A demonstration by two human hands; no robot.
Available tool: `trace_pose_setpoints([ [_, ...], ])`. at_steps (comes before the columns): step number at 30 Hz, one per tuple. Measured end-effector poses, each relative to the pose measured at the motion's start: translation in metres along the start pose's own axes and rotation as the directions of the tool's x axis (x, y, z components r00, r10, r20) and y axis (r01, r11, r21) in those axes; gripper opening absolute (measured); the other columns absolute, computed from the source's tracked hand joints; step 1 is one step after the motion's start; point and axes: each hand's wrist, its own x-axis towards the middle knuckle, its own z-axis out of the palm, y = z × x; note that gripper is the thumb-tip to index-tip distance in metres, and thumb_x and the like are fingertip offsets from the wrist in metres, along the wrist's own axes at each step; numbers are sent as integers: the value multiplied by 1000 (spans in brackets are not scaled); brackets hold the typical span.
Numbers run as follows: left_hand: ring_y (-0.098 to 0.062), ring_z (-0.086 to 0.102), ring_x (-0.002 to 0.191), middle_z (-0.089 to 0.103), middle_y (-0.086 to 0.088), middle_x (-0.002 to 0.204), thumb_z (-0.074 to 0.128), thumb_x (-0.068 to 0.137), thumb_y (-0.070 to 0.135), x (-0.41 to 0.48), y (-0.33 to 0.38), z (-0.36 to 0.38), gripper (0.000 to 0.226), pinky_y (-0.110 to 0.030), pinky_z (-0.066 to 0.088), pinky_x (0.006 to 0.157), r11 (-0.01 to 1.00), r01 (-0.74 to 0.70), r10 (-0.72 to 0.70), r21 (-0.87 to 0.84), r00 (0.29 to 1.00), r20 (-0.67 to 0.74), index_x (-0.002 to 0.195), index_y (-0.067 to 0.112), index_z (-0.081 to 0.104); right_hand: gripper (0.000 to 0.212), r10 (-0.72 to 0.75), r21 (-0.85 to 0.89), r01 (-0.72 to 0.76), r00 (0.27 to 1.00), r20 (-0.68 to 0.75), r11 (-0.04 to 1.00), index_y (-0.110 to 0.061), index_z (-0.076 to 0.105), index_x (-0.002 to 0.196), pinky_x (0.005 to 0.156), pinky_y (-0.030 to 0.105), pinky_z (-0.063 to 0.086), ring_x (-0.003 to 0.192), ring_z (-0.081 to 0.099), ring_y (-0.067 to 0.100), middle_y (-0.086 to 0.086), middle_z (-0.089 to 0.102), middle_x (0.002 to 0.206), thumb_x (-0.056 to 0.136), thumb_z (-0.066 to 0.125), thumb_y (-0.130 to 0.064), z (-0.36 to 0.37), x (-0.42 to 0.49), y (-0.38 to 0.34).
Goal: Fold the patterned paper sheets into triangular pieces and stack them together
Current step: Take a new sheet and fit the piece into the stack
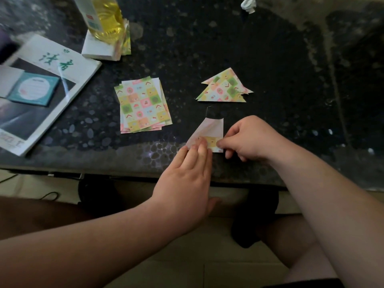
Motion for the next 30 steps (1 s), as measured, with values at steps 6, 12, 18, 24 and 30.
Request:
trace_pose_setpoints([
  [6,-50,-1,152,0,-39,162,24,100,70,11,9,-1,106,-54,1,127,998,-42,43,50,999,-14,152,-18,-3,21,-9,-47,9,1000,0,999,-17,75,78,52,24,45,39,54,8,-5,74,62,93,74,-31,1,2,2],
  [12,-55,22,142,20,-41,153,35,94,75,23,16,-1,113,-58,17,123,996,-25,27,91,999,-29,153,-18,8,21,9,-37,-10,1000,-17,999,-17,74,77,59,27,49,41,58,8,-4,74,62,91,77,-33,1,1,3],
  [18,-53,32,134,26,-39,149,34,90,81,29,21,-2,119,-59,27,118,998,-4,5,63,1000,-22,152,-17,9,31,51,-52,-52,998,-24,997,-15,69,83,55,28,45,41,60,11,-1,74,61,87,80,-44,-7,1,10],
  [24,-59,6,146,-1,-45,156,25,85,89,19,22,3,130,-61,11,123,992,-42,38,116,999,38,153,-15,-12,33,60,-18,-60,998,-11,998,-13,66,80,49,25,40,37,57,12,1,71,56,88,79,-42,-9,6,17],
  [30,-37,-20,154,-23,-27,164,22,95,78,2,13,-3,109,-48,-3,127,999,26,-23,-34,997,69,154,-4,-19,39,51,-97,-56,997,-49,994,-15,67,84,58,29,47,43,64,14,1,74,60,86,78,-52,-9,7,12],
])
